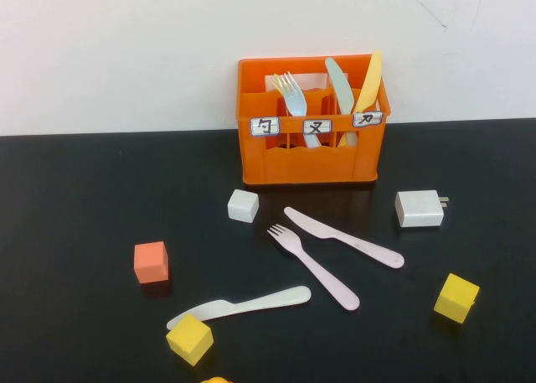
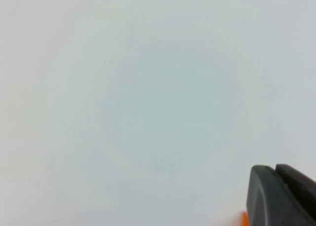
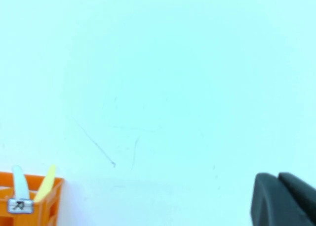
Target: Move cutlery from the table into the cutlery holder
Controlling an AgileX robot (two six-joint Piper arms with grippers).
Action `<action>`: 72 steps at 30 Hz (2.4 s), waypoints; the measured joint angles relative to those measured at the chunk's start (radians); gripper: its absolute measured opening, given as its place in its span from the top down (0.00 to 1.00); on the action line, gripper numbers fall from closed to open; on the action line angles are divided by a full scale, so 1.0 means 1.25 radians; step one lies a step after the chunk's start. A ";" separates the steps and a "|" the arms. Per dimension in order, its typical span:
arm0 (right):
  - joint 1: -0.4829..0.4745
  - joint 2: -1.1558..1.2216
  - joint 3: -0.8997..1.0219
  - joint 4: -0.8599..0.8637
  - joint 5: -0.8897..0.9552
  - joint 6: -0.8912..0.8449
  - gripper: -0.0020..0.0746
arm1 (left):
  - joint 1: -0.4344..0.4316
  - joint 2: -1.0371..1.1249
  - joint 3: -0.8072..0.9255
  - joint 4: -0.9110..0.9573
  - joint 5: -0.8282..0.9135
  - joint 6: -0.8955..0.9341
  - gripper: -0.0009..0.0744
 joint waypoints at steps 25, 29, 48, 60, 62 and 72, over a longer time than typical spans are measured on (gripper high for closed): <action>0.000 0.253 -0.355 0.191 0.713 -0.233 0.97 | 0.000 0.468 -0.309 -0.134 0.540 -0.002 0.99; 0.000 0.374 -0.401 0.276 0.762 -0.348 0.97 | 0.000 0.525 -0.309 -0.132 0.571 0.019 0.99; 0.044 0.968 -0.731 0.462 0.973 -0.693 0.97 | 0.000 0.615 -0.334 -0.258 0.702 0.197 0.99; 0.249 1.267 -0.986 0.383 0.983 -0.652 0.97 | 0.000 0.705 -0.334 -0.373 0.723 0.247 0.99; 0.277 1.308 -1.027 0.347 0.987 -0.636 0.97 | 0.000 0.717 -0.334 -0.414 0.732 0.291 0.99; 0.362 1.495 -1.160 0.252 0.994 -0.603 0.97 | 0.000 0.721 -0.334 -0.459 0.745 0.361 0.99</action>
